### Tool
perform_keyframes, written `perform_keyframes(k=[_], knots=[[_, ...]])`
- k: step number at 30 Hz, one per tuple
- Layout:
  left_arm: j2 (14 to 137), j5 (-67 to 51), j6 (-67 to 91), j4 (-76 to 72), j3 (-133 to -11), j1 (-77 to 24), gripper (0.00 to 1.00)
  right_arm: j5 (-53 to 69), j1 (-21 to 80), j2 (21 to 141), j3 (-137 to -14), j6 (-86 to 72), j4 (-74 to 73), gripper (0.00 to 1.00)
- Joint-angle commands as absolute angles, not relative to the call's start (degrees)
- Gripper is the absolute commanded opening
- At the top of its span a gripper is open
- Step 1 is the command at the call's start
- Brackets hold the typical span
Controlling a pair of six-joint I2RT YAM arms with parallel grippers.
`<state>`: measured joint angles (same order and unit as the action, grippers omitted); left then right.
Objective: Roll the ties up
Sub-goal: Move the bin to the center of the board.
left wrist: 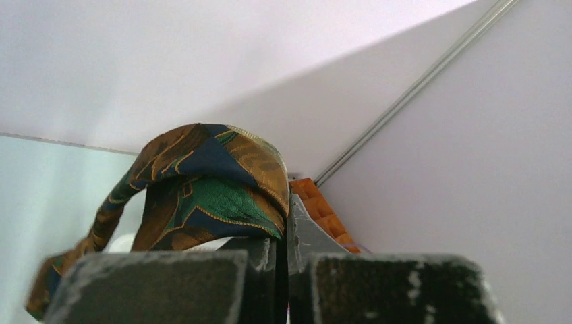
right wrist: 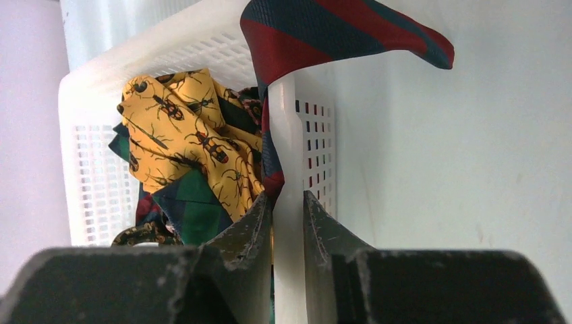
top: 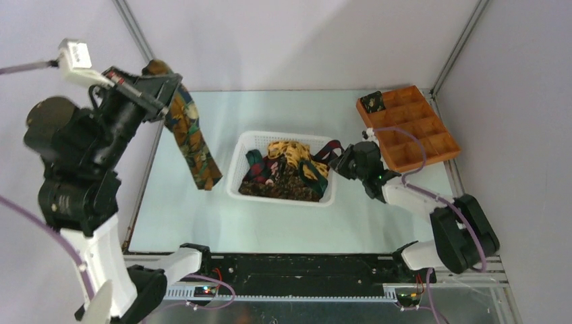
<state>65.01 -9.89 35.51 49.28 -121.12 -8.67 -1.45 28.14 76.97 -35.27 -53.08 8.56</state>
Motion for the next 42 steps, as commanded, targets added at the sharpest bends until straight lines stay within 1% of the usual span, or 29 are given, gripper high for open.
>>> perform_keyframes(k=[1, 7, 10, 15, 19, 21, 32, 36, 39, 40, 41, 42], knots=[[60.52, -5.52, 32.4, 51.41, -120.11, -7.92, 0.0, -1.1, 20.84, 84.38, -44.57, -47.67, 11.83, 0.0], [57.63, -3.69, 31.01, 53.93, -117.89, -7.96, 0.0, 1.94, 15.79, 96.81, -56.56, -43.38, 13.66, 0.0], [57.1, -3.95, 30.63, 54.68, -116.19, -7.92, 0.0, 4.23, 13.84, 100.86, -63.08, -39.85, 15.35, 0.0], [55.22, -5.16, 30.96, 53.83, -112.14, -7.92, 0.0, 12.97, 9.39, 111.09, -74.98, -36.22, 13.44, 0.0], [54.25, -5.64, 31.16, 53.6, -109.63, -7.91, 0.0, 16.8, 7.17, 117.81, -83.78, -34.95, 11.41, 0.0], [54.01, -5.85, 31.26, 53.61, -108.59, -7.91, 0.0, 16.65, 6.57, 120.17, -88.6, -34.53, 9.41, 0.0], [52.26, -7.99, 32.2, 51.77, -101.81, -7.91, 0.0, 13.47, 4.04, 128.7, -103.94, -35.14, 2.87, 0.0], [51.61, -10.16, 33.09, 49.33, -96.62, -7.93, 0.0, 11.31, 3.64, 129.9, -105.32, -36.51, 3.05, 0.0], [51.47, -10.85, 33.26, 48.21, -95.06, -7.98, 0.0, 9.46, 3.52, 130.05, -105.34, -37.16, 2.92, 0.0], [51.61, -11.05, 33.3, 47.97, -94.41, -7.97, 0.0, 9.34, 3.34, 129.94, -105.28, -37.08, 2.79, 0.0], [51.64, -11.73, 33.26, 47.46, -94.09, -7.94, 0.0, 9.3, 3.3, 129.83, -105.2, -36.89, 2.72, 0.05], [51.6, -12.36, 33.29, 47.11, -93.46, -7.92, 0.0, 9.53, 3.24, 129.4, -104.79, -36.77, 2.72, 0.14]])
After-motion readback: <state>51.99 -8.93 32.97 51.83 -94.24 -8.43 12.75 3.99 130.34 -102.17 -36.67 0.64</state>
